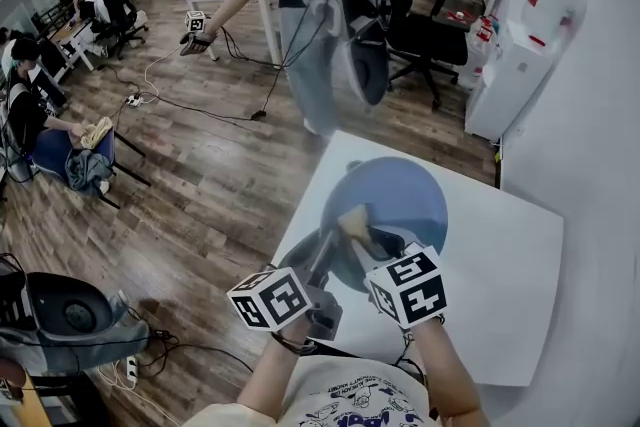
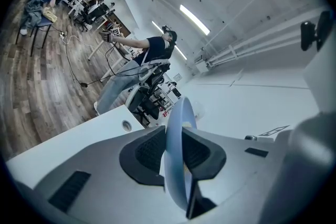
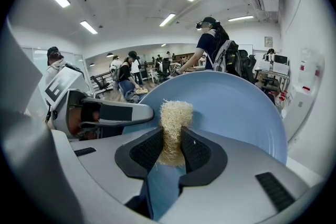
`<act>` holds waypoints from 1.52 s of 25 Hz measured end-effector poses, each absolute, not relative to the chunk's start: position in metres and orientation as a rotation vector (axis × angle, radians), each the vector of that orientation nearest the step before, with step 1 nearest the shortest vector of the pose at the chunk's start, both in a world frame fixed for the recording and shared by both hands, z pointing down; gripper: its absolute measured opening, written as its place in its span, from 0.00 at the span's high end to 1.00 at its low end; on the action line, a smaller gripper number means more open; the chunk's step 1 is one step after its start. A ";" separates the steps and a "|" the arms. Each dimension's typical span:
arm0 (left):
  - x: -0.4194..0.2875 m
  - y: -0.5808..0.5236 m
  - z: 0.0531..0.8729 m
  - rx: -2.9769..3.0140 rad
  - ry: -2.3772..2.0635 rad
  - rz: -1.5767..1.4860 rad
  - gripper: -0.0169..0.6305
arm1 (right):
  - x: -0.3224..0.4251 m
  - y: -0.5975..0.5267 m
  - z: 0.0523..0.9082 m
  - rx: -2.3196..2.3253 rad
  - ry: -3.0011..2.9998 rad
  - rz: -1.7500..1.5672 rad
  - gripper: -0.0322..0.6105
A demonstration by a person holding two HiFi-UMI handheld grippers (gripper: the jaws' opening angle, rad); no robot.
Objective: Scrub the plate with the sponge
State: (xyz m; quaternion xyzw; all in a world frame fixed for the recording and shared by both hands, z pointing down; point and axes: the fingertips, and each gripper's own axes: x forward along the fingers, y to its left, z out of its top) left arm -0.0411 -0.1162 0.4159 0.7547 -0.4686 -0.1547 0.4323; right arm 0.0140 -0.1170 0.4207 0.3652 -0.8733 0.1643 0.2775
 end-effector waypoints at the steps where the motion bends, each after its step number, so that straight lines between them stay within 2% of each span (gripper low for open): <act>1: -0.041 -0.116 0.416 1.884 -1.167 -0.382 0.87 | 0.014 -0.118 0.420 0.985 -2.344 0.441 0.79; 38: -0.023 -0.109 0.426 1.906 -1.084 -0.336 0.87 | 0.067 -0.165 0.413 1.254 -2.289 0.479 0.79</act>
